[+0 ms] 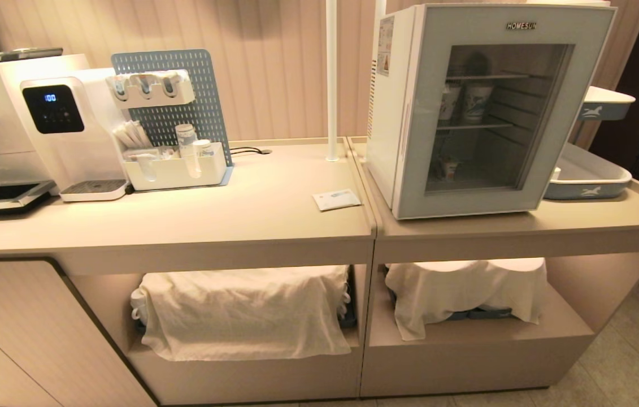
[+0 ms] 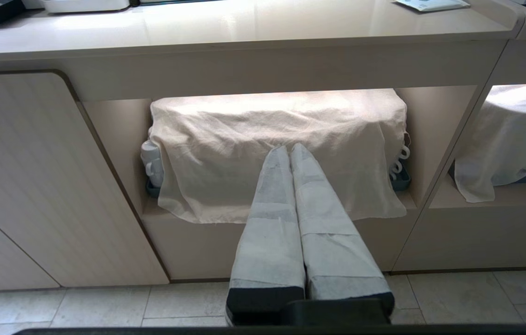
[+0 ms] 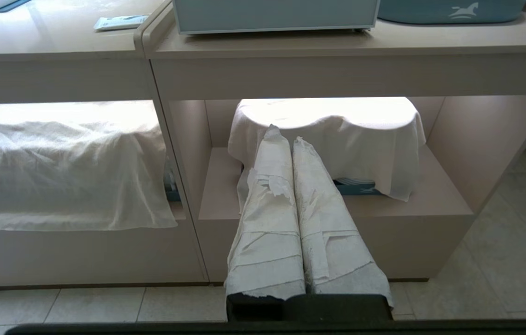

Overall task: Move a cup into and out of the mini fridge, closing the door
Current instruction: Open the freezer door

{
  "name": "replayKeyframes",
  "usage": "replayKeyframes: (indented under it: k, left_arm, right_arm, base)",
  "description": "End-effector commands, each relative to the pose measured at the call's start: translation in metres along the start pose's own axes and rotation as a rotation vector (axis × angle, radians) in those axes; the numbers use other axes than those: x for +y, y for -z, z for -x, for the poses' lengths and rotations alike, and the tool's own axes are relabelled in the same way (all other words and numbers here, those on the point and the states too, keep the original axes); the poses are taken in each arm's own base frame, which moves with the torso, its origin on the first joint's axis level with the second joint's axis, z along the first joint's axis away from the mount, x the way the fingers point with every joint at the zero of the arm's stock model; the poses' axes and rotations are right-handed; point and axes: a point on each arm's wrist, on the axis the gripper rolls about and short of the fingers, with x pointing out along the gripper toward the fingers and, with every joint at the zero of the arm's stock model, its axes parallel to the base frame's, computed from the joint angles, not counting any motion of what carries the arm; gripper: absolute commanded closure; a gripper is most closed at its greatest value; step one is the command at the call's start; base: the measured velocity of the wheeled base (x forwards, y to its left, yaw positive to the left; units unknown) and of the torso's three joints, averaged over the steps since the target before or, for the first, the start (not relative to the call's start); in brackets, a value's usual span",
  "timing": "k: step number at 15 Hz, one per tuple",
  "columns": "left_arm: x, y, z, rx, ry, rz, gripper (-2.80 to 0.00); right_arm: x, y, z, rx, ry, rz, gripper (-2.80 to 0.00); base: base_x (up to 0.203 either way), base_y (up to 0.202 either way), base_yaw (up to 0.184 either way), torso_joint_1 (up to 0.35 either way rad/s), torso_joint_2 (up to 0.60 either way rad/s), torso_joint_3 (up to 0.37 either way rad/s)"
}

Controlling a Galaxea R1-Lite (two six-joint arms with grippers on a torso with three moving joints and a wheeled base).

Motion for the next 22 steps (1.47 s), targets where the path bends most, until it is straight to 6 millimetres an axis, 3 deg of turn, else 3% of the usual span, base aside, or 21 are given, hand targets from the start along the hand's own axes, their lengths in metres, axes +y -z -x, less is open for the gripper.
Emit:
replayKeyframes:
  k: [1,22]
  left_arm:
    - [0.0000,0.0000,0.0000,0.000,0.000,0.000,0.00]
    - [0.0000,0.0000,0.0000,0.000,0.000,0.000,0.00]
  right_arm:
    - [0.0001,0.0029,-0.0008,0.011,0.000,-0.005,0.00]
    - [0.0000,0.0025,-0.0008,0.009,0.002,-0.016,0.00]
  base:
    - [0.000,0.000,0.000,0.000,0.00,0.000]
    - [0.000,0.000,0.000,0.000,0.00,0.000]
